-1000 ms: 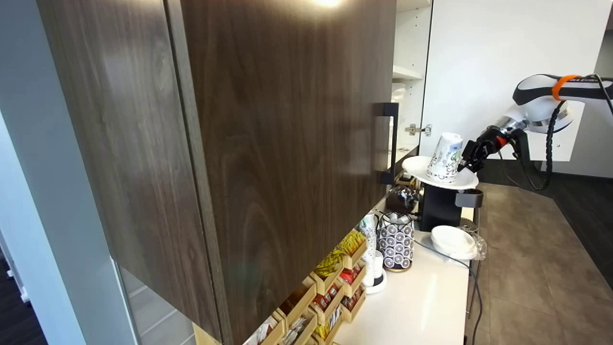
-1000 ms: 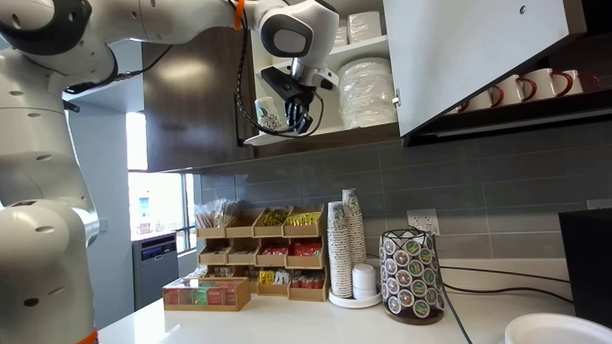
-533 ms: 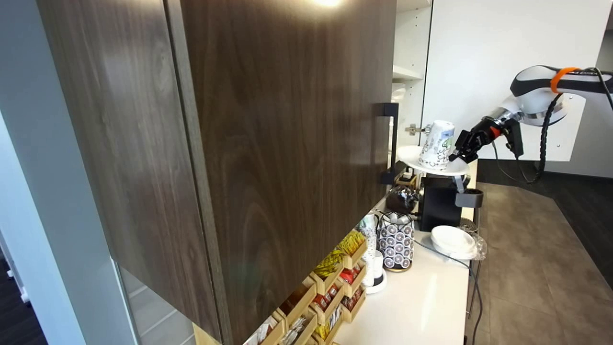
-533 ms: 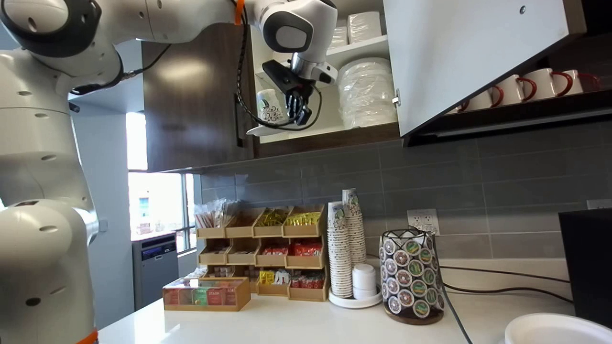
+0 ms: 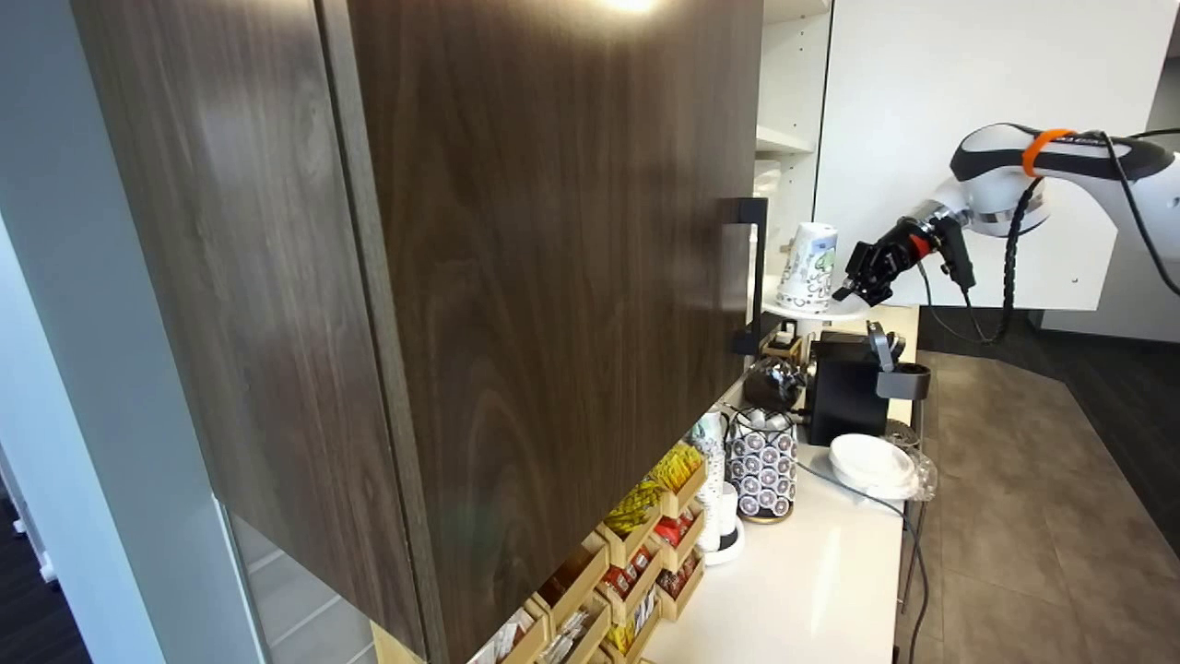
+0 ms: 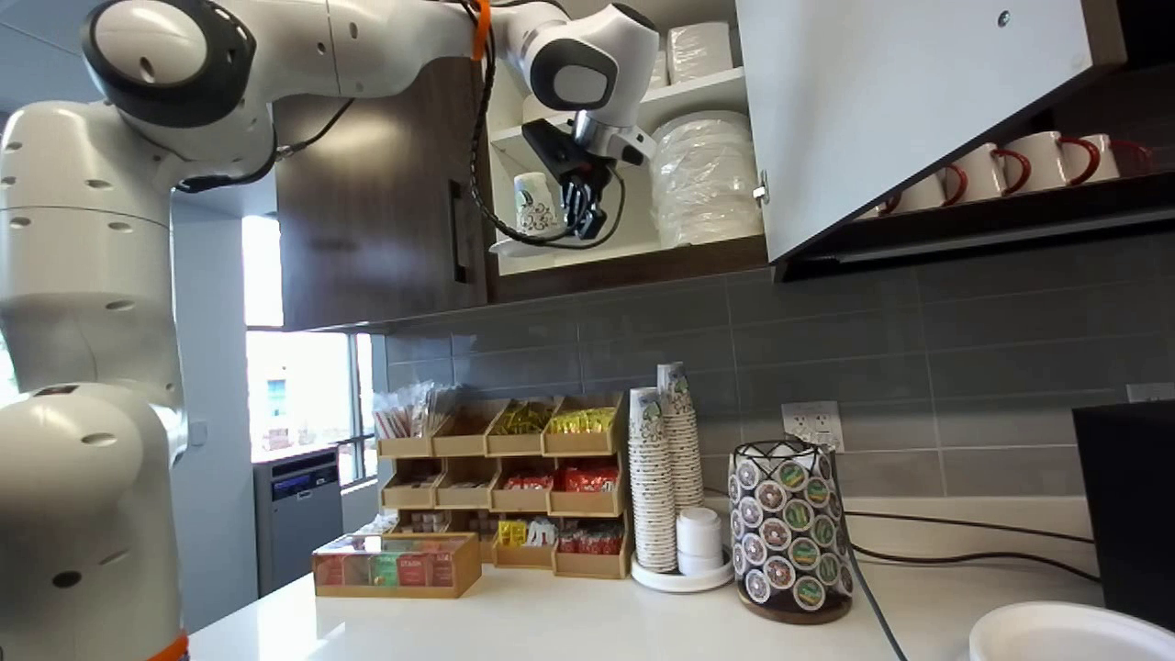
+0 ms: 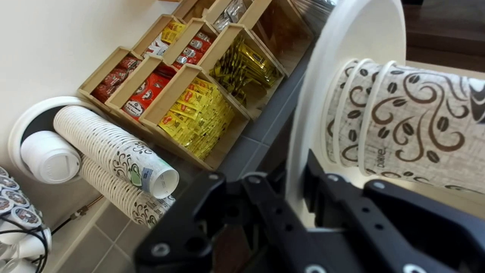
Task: Stack all the upside down white cups on the kitchen counter together and put them on the white plate, pick up the white plate and put it in the bottom shelf of the open cabinet
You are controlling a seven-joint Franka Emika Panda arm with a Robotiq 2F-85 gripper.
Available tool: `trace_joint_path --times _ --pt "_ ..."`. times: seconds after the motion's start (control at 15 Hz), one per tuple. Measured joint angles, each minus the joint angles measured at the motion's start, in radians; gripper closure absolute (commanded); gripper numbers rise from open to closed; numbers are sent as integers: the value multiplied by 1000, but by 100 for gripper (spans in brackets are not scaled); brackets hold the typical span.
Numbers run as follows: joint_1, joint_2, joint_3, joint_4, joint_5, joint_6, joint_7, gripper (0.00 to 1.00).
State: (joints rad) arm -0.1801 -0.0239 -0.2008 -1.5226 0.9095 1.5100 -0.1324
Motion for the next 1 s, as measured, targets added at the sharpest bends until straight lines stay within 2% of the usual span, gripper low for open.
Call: trace_joint_path --times 1.0 --pt "10 234 57 304 -8 22 193 94"
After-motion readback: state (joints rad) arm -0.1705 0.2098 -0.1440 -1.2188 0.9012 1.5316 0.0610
